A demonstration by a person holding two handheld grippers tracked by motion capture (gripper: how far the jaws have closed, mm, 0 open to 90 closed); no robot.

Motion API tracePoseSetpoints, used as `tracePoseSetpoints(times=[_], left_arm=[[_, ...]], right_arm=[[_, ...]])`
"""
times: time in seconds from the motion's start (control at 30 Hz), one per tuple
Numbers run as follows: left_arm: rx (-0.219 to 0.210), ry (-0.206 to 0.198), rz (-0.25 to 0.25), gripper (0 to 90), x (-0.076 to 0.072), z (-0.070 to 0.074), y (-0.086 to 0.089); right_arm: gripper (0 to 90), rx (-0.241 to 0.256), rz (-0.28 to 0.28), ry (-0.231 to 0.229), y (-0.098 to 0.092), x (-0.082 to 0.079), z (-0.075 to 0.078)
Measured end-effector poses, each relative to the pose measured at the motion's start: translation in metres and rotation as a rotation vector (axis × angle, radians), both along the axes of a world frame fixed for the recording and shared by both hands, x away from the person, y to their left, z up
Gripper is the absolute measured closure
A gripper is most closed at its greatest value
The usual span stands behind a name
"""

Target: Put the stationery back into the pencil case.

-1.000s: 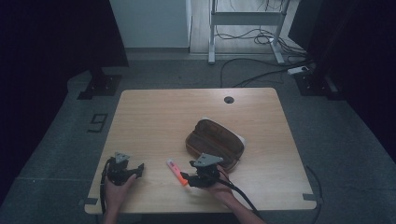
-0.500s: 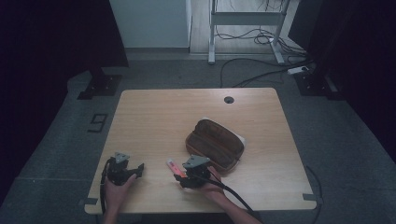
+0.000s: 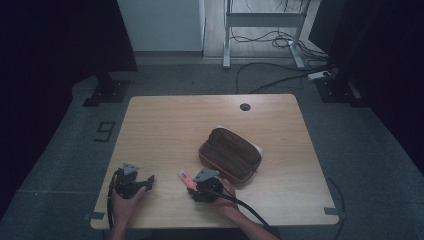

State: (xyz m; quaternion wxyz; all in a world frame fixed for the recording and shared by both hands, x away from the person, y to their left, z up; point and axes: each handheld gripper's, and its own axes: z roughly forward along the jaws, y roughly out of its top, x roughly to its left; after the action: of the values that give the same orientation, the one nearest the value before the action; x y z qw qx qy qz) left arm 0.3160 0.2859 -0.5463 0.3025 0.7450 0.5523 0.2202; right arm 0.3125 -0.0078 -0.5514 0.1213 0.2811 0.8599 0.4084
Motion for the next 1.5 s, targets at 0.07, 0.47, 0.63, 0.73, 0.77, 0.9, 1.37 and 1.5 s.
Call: tracePoseSetpoints(times=[0.07,0.47,0.63,0.73,0.77,0.9,1.37,1.5], left_arm=[[0.0,0.0,0.0,18.1,0.0,0.0,0.0],[0.0,0.0,0.0,18.1,0.0,0.0,0.0],[-0.003,0.0,0.0,18.1,0.0,0.0,0.0],[-0.003,-0.001,0.001,18.1,0.0,0.0,0.0],[-0.003,-0.001,0.001,18.1,0.0,0.0,0.0],[-0.001,0.001,-0.001,18.1,0.0,0.0,0.0],[-0.003,0.001,0.0,18.1,0.0,0.0,0.0],[-0.001,0.001,-0.001,18.1,0.0,0.0,0.0]], right_arm=[[50.3,-0.007,0.0,-0.008,0.0,0.0,0.0],[65.4,-0.008,-0.025,-0.007,-0.003,0.002,0.001],[65.6,0.018,-0.02,0.013,-0.007,0.003,0.003],[65.7,0.056,-0.008,0.009,-0.011,0.003,0.009],[65.7,0.056,-0.008,0.009,-0.011,0.003,0.009],[65.7,0.115,0.017,-0.006,-0.021,0.002,0.022],[65.7,0.207,-0.01,-0.049,-0.062,0.011,0.054],[65.7,0.232,-0.034,-0.069,-0.079,0.015,0.063]])
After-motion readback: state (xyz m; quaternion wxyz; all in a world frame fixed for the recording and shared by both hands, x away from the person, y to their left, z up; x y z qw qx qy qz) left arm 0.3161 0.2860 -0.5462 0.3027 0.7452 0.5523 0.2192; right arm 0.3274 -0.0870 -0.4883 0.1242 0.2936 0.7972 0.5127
